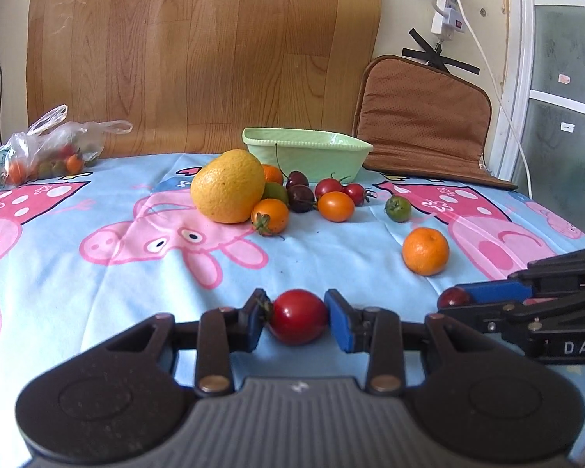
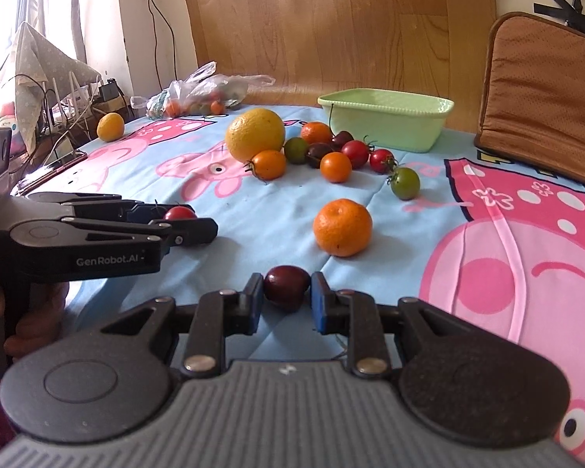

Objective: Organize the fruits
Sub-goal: 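Lift both held fruits and carry them toward the green basket, then open both tools over the basket to drop the tomato and cherry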

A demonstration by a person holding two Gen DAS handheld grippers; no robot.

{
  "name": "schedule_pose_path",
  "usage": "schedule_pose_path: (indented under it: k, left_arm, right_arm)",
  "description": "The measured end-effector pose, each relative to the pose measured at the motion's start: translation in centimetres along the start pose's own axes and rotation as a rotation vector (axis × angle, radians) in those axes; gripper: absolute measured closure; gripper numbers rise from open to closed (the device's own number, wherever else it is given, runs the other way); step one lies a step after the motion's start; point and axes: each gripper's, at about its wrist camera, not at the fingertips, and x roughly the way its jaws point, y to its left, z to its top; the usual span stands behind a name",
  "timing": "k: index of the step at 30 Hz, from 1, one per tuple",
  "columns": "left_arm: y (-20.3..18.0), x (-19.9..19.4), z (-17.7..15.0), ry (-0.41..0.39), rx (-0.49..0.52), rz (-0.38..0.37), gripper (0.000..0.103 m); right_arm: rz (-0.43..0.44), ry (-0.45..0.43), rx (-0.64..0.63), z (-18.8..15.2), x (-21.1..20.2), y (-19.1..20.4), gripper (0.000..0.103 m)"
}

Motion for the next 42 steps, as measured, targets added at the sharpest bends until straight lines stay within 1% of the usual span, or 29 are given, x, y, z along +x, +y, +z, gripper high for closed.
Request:
schedule_pose_path:
  k: [35, 39, 42]
  left_arm:
    - [0.3, -0.1, 0.2, -0.007, -0.009, -0.006, 0.070]
    - [0.9, -0.6, 0.8, -0.025, -0.029, -0.012, 0.070]
    - [1.8, -0.8, 2.7, -0.046, -0.061, -0.045, 0.070]
  right_arm:
    - [0.024, -0.069, 0.058, -0.2, -1.6, -1.1, 0.075]
    - [0.051, -0.081, 0.103, 0.4, -1.9, -2.0, 0.075]
    - [0.062, -0.108, 0.143, 1.9, -2.3, -3.3, 0.075]
